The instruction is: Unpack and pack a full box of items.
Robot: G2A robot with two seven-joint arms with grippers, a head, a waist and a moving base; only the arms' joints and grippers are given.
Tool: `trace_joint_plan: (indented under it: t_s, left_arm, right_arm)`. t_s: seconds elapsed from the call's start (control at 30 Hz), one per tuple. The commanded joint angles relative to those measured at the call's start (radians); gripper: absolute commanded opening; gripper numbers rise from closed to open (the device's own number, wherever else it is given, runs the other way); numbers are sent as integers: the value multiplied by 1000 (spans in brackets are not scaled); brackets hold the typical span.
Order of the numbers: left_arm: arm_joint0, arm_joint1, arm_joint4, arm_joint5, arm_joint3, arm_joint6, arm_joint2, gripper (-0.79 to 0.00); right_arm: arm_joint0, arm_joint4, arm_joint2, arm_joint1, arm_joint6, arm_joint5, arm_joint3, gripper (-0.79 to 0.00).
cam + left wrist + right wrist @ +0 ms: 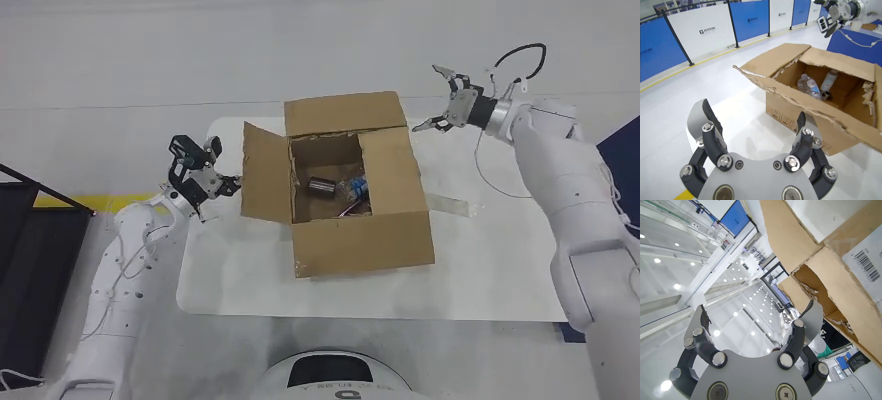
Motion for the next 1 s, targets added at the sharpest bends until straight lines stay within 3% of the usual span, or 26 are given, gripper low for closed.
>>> trace_joint_plan:
  t_s: [0.0, 0.2, 0.53, 0.77, 0.97]
  left_arm:
    - [-9, -4, -10, 20, -50, -33, 28, 0]
    - [-39, -20, -37, 60, -121, -119, 127, 0]
    - [-106, -45, 53, 168, -50, -170, 273, 0]
    - [-142, -55, 142, 201, -12, -149, 338, 0]
    - [-151, -60, 134, 242, 2, -138, 342, 0]
  right_arm:
    - [-25, 21, 41, 18, 2, -16, 2, 0]
    - [-125, 56, 149, 72, 10, -41, -44, 0]
    - [-276, 62, 268, 127, -27, -27, -237, 0]
    - [-279, 56, 269, 129, -29, -24, -244, 0]
    - [-283, 105, 286, 125, -63, -31, -231, 0]
